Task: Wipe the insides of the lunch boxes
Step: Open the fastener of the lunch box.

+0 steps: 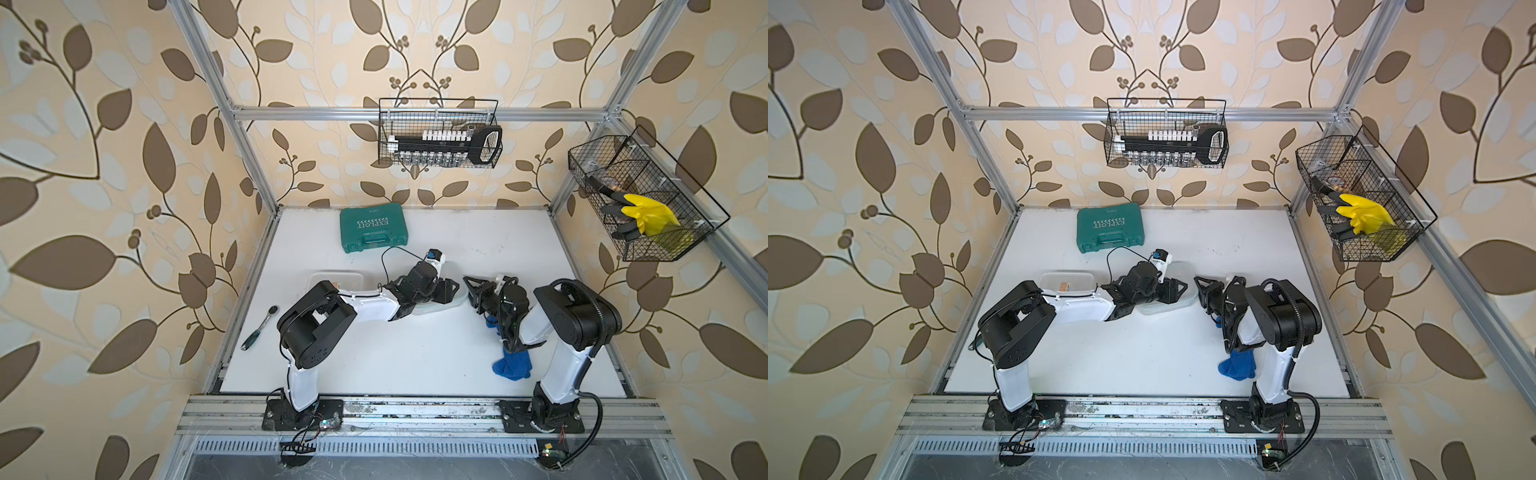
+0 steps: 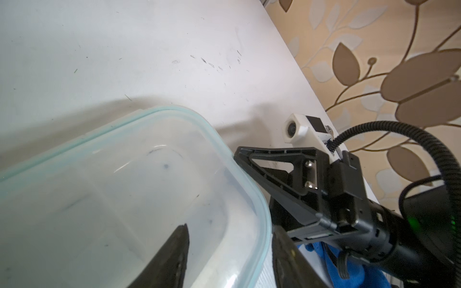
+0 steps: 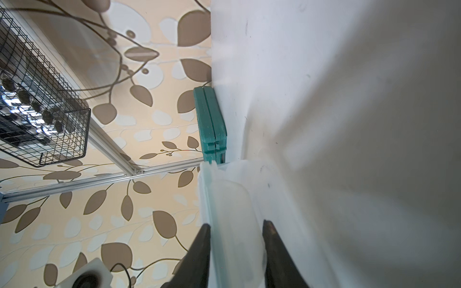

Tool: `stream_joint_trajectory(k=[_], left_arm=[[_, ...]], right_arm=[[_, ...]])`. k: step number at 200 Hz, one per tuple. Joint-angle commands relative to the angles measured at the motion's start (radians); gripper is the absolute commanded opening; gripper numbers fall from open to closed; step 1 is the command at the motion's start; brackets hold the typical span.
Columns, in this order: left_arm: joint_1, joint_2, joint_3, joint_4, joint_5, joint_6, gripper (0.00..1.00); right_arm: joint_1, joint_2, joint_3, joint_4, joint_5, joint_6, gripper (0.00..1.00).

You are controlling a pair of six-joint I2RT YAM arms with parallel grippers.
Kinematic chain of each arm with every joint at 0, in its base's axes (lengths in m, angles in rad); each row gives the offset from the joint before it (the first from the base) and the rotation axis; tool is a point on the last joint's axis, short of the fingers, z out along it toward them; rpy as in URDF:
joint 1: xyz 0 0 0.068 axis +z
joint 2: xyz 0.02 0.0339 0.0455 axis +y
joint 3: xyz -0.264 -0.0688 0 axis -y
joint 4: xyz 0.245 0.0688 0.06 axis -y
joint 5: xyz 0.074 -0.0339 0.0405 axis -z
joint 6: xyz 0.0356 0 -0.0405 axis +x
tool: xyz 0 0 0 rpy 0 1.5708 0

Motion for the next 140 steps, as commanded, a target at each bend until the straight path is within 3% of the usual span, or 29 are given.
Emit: stream_joint_trajectory(k=[1, 20, 60, 125, 140], left_arm=[[-0.011, 0.072, -0.044, -0.209, 0.044, -0.03, 0.54], [-0.011, 0.073, -0.045, -0.207, 0.043, -0.029, 0.5], [-0.01, 0.081, -0.044, -0.209, 0.049, -0.035, 0.46], [-0.013, 0.086, -0.048, -0.2, 0.073, -0.051, 0.43], [-0.011, 0.065, -0.056, -0.187, 0.072, -0.06, 0.46]], right_arm=[[0.02, -0.049, -0.017, 0.072, -0.009, -0.032, 0.17], [0.019, -0.082, -0.021, 0.022, -0.008, -0.058, 0.16], [0.02, -0.149, -0.032, -0.066, 0.007, -0.108, 0.03], [0.019, -0.192, -0.031, -0.156, 0.007, -0.149, 0.07], [0.018, -0.211, -0.032, -0.193, 0.017, -0.168, 0.16]])
